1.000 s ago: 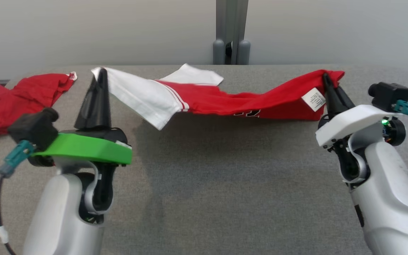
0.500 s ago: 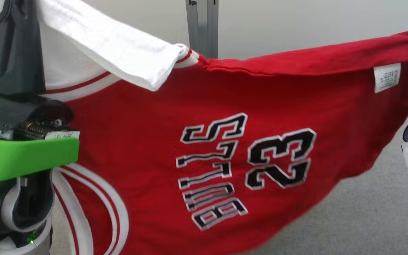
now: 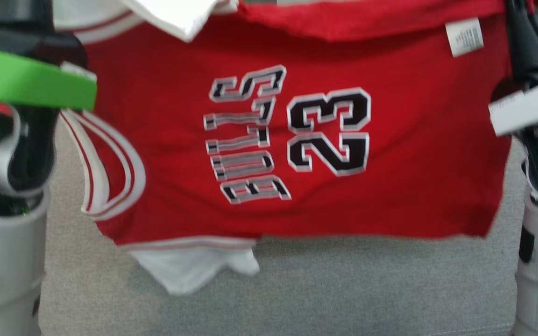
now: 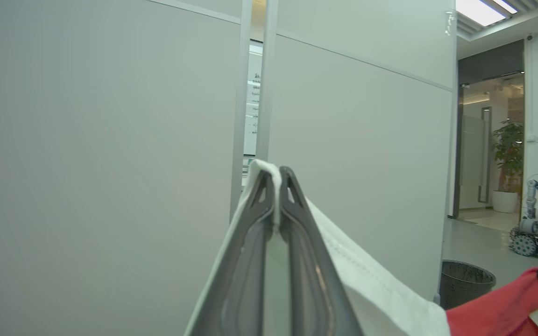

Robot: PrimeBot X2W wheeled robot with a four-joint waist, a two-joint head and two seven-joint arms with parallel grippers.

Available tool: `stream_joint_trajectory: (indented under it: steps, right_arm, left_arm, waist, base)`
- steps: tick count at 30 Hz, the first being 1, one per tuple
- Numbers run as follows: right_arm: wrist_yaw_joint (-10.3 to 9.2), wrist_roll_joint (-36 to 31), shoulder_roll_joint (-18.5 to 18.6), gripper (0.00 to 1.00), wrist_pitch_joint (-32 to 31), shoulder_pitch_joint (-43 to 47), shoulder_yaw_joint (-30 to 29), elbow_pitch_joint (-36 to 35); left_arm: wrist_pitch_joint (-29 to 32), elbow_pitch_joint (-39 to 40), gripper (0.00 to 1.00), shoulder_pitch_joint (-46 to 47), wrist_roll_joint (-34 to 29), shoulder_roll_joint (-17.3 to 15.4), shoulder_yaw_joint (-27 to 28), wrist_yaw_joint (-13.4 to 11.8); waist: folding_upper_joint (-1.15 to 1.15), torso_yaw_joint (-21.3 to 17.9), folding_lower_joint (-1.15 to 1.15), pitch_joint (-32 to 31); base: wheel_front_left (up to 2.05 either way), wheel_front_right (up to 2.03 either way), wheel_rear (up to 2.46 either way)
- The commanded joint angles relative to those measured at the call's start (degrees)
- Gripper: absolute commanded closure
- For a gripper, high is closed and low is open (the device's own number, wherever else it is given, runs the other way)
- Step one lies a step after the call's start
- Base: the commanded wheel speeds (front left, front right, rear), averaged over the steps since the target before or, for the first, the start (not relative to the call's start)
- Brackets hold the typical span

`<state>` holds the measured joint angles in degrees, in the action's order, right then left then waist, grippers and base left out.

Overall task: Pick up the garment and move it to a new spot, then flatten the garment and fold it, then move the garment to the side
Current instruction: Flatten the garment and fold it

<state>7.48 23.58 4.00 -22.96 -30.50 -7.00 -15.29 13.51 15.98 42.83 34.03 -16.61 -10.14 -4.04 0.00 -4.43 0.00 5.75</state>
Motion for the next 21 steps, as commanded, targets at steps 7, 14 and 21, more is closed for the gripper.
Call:
stream_joint_trajectory:
  steps: [7, 14, 21]
  right_arm:
    - [0.01, -8.4, 1.0, 1.0, 7.1, -27.1, 2.5, 23.5]
    - [0.01, -20.0, 1.5, 1.0, 18.8, -47.0, -0.5, 45.5]
    - [0.0, -27.3, 1.4, 1.0, 29.2, -50.8, -2.7, 62.2]
  left_arm:
    - [-7.0, -20.2, 1.0, 23.5, -4.2, 2.7, -1.4, 3.3]
    - [-21.4, -42.6, 1.0, 41.5, -8.3, 7.8, -3.8, 6.4]
    - [-28.4, -54.9, 1.0, 42.9, -11.4, 10.1, -6.3, 9.1]
  waist:
    - [0.0, 1.8, 0.0, 15.9]
    - [0.0, 5.9, 0.0, 22.3]
    - [0.0, 7.9, 0.0, 28.8]
  base:
    - [0.0, 0.0, 0.0]
    - [0.0, 0.0, 0.0]
    - [0.0, 0.0, 0.0]
